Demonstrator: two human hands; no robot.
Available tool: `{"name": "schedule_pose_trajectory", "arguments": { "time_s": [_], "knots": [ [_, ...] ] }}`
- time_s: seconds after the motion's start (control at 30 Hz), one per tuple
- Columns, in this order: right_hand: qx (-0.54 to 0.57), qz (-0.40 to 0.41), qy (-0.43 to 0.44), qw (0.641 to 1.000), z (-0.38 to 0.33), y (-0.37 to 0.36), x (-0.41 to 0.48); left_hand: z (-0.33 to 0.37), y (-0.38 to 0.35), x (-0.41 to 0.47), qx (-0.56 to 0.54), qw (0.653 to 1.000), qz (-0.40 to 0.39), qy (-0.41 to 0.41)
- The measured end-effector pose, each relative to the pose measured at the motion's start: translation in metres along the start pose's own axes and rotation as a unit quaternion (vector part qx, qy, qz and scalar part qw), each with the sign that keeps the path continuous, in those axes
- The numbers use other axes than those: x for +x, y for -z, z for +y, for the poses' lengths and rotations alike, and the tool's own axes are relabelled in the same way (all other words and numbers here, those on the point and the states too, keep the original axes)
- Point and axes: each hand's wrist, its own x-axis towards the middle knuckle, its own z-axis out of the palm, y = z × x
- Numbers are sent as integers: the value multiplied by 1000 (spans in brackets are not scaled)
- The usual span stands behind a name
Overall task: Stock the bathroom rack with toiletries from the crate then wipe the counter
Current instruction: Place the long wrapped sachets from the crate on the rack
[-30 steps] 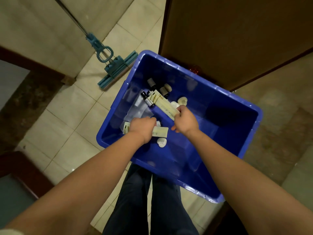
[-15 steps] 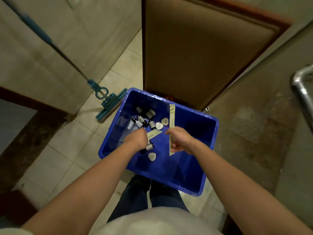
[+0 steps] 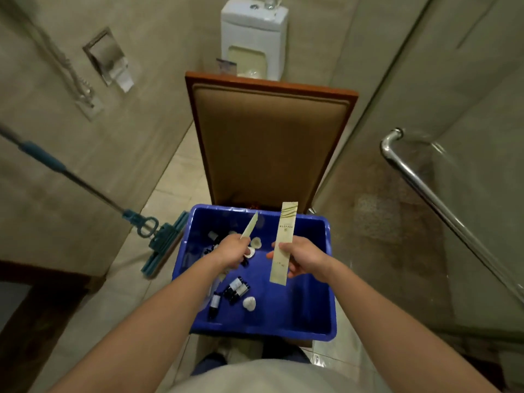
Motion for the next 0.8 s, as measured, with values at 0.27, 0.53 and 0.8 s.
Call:
{"name": "schedule_pose_trajectory", "arguments": {
  "time_s": [0.27,0.53,0.8],
  "knots": [
    [54,117,57,990,17,-27,-52,19,7,-34,-44,989,-92,-105],
    [166,233,110,952,41,-48,-106,35,-7,-79,25,968,-179,-172],
    [259,336,116,898,87,-61,-176,35,-62,-122,57,936,-301,-171]
  ]
}}
